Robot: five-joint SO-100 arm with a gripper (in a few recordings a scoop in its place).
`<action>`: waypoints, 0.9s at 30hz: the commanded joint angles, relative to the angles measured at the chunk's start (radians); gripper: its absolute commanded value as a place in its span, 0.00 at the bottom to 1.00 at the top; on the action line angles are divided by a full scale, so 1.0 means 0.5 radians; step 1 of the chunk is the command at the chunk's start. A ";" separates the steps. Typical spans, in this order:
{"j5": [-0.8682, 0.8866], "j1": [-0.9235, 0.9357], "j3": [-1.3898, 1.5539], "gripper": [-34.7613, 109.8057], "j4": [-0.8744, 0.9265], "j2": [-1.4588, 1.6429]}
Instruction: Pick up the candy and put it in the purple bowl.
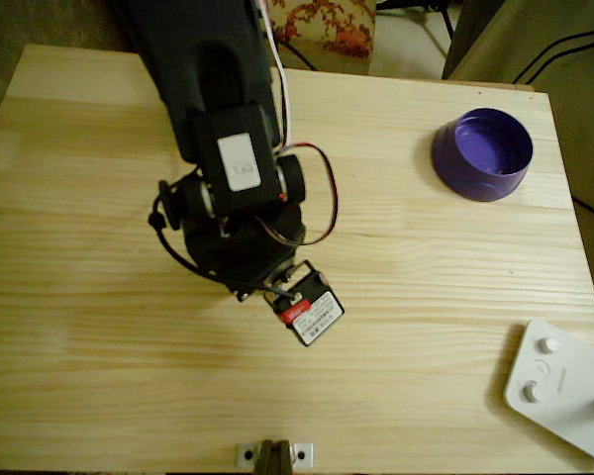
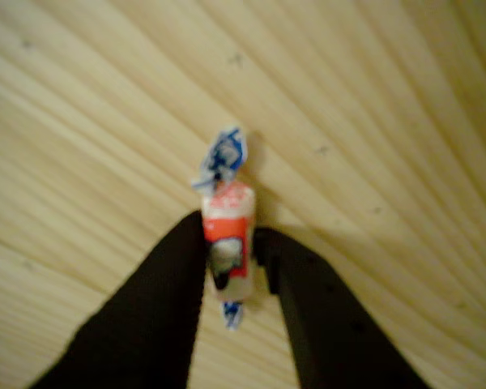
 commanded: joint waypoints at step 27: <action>0.491 0.080 -0.104 0.24 0.368 1.672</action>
